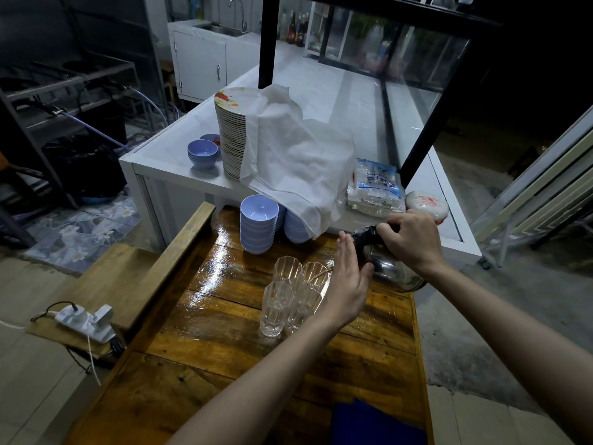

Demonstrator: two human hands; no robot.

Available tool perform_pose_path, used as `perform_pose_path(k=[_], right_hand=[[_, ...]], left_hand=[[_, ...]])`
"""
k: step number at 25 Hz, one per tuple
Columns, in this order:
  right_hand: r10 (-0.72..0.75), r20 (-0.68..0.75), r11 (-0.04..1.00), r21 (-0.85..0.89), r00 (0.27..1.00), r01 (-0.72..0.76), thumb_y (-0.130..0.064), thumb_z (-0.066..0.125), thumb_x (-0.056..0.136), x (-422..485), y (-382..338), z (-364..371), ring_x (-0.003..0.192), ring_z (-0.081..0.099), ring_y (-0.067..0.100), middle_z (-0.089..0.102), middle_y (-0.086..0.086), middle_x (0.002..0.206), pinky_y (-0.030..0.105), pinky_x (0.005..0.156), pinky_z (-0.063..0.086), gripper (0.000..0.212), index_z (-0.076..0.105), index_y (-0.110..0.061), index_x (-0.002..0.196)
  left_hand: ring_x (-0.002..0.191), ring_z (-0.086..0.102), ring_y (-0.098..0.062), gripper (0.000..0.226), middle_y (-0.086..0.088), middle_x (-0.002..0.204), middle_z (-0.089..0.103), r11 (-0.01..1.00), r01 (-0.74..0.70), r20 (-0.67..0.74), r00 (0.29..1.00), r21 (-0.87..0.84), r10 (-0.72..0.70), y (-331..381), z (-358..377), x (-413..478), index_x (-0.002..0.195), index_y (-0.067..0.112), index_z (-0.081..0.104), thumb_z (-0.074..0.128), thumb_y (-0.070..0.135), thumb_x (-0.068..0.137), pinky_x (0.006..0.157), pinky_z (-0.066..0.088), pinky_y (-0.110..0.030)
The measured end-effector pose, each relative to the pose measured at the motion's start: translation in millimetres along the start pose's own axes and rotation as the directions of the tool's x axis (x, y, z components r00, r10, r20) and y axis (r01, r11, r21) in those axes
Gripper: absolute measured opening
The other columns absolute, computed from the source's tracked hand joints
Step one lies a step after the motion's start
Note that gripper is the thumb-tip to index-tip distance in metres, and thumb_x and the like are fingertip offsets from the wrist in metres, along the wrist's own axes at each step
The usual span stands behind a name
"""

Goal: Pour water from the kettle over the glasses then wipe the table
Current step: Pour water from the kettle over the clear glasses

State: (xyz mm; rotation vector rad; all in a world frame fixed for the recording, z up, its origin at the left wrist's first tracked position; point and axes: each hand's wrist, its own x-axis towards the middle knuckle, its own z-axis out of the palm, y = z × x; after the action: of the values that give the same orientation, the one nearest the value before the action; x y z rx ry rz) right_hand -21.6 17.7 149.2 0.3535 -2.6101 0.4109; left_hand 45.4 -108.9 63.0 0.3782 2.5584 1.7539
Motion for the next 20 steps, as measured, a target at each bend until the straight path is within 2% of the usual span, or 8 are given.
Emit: perform_pose_path(k=[13,17,20], right_hand=[[-0.023,0.010,0.999,-0.024,1.000,0.023,-0.043,0.040,0.079,-0.9,3.9,-3.8,0.055,0.051,0.021,0.061,0.007,0.054,0.032,0.061,0.035,0.050,0.072,-0.008,0.062],[-0.053,0.006,0.998,-0.043,0.999,0.054,-0.044,0.039,0.080,3.7,5.8,-5.9,0.058,0.053,0.022,0.063,0.009,0.057,0.031,0.064,0.032,0.051,0.072,-0.008,0.064],[-0.043,-0.011,0.999,-0.024,0.999,0.042,-0.040,0.044,0.081,0.5,7.8,-7.2,0.059,0.054,0.024,0.064,0.010,0.059,0.032,0.062,0.037,0.046,0.072,-0.007,0.065]], left_hand=[[0.145,-0.024,-0.009,0.068,0.003,0.156,-0.027,1.000,-0.014,0.005,1.000,0.024,0.014,3.4,0.7,-0.5,0.152,0.011,-0.015,0.027,0.037,0.105,0.119,-0.011,-0.024],[0.144,-0.025,-0.008,0.068,0.007,0.151,-0.031,0.999,-0.018,0.016,1.000,0.030,0.017,7.5,-3.3,-1.1,0.152,0.012,-0.017,0.026,0.038,0.105,0.118,-0.012,-0.023],[0.144,-0.025,-0.008,0.068,0.006,0.152,-0.031,0.999,-0.020,0.026,0.999,0.042,0.019,8.7,-3.6,0.4,0.152,0.012,-0.017,0.026,0.038,0.105,0.118,-0.012,-0.023]])
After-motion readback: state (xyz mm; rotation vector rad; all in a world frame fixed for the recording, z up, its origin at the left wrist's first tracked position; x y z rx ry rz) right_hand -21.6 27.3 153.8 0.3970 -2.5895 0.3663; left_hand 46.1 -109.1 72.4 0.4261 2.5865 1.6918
